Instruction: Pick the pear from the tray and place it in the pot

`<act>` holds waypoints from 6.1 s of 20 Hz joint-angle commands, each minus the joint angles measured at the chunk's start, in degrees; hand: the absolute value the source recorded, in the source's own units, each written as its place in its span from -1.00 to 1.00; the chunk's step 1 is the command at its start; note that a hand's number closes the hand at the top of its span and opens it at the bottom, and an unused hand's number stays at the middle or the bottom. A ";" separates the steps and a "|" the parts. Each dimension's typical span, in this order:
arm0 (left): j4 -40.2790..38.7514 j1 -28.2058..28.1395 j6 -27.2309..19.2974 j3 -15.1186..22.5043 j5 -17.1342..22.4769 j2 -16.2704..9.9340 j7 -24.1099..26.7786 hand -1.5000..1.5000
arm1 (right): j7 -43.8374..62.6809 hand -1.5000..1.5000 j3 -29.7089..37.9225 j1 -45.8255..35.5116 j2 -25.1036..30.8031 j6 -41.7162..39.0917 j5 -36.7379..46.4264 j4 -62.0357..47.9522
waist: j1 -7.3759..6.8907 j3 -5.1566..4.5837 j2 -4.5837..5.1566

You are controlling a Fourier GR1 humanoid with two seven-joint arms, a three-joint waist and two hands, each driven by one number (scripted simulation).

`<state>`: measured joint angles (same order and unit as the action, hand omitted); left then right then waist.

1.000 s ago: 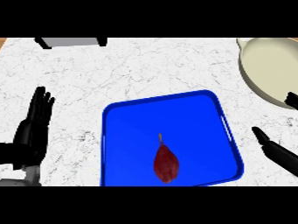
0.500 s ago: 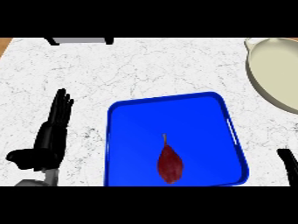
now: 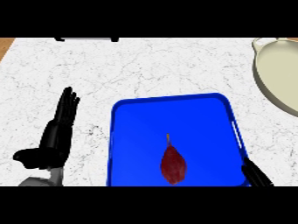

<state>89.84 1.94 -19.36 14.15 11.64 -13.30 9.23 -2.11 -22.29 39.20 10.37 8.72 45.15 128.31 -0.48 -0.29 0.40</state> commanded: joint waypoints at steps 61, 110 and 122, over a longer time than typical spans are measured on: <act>1.83 0.43 8.24 -6.66 -8.68 7.29 -0.99 0.00 | 58.29 1.00 27.73 -61.60 1.70 3.70 13.26 -55.51 | -3.60 -0.02 3.52; -0.54 1.62 8.66 -5.93 -8.97 8.61 -1.79 0.00 | 79.36 1.00 56.50 -95.60 23.89 11.91 48.76 -107.21 | -3.81 0.54 1.43; -0.44 0.52 9.31 -6.71 -8.33 8.37 -0.93 0.00 | 77.81 -1.00 69.56 -90.53 20.41 18.89 40.86 -109.56 | -3.13 0.54 1.07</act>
<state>89.09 2.92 -10.48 7.38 3.12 -4.92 7.77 66.52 44.29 -51.08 32.60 21.29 88.18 19.13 -3.53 0.27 1.66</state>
